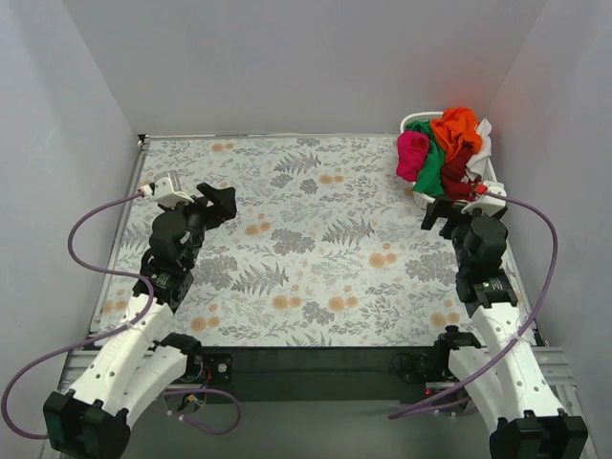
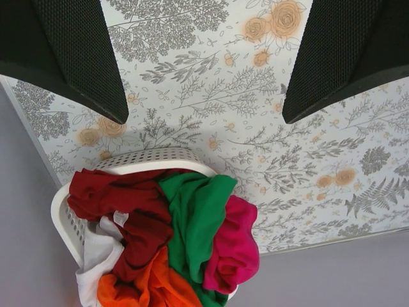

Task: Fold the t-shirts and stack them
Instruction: Grab the tshirt from the pile

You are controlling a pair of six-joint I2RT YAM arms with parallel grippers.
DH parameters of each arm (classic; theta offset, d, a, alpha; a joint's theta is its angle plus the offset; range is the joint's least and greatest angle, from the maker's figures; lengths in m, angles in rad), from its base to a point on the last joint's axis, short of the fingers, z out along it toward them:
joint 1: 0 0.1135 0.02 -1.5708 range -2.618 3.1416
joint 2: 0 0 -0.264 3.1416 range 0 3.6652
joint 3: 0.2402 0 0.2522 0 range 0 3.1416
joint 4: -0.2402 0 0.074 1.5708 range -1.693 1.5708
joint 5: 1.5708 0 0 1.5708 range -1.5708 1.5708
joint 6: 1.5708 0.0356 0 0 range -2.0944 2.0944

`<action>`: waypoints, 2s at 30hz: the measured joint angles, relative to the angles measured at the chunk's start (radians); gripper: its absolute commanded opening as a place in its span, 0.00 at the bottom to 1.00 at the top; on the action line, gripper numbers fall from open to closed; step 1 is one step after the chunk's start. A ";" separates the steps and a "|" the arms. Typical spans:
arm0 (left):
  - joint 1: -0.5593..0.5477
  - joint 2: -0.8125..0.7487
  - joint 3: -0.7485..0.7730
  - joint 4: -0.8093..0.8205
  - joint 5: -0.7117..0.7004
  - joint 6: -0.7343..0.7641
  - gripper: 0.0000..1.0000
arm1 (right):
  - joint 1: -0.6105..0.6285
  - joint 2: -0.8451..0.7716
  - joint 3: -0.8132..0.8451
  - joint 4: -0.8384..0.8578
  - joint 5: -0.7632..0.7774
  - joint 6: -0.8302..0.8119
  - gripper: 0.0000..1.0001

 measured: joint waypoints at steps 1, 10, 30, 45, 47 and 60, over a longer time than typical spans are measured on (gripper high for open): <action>-0.005 -0.008 0.000 0.000 -0.010 0.002 0.73 | 0.000 0.018 0.020 -0.005 0.004 -0.003 0.98; -0.039 -0.045 -0.011 -0.012 -0.068 0.021 0.75 | 0.000 0.342 0.417 -0.069 0.026 -0.005 0.95; -0.042 -0.006 -0.011 -0.031 -0.068 0.030 0.75 | 0.000 0.954 0.679 -0.147 0.101 0.022 0.82; -0.043 0.042 -0.010 -0.056 -0.077 0.042 0.75 | 0.000 1.060 0.727 -0.202 0.158 0.062 0.01; -0.043 0.042 -0.010 -0.057 -0.077 0.042 0.75 | 0.000 1.049 0.749 -0.230 0.192 0.059 0.01; -0.043 0.064 -0.006 -0.058 -0.072 0.042 0.75 | 0.000 0.974 1.003 -0.291 0.365 0.079 0.01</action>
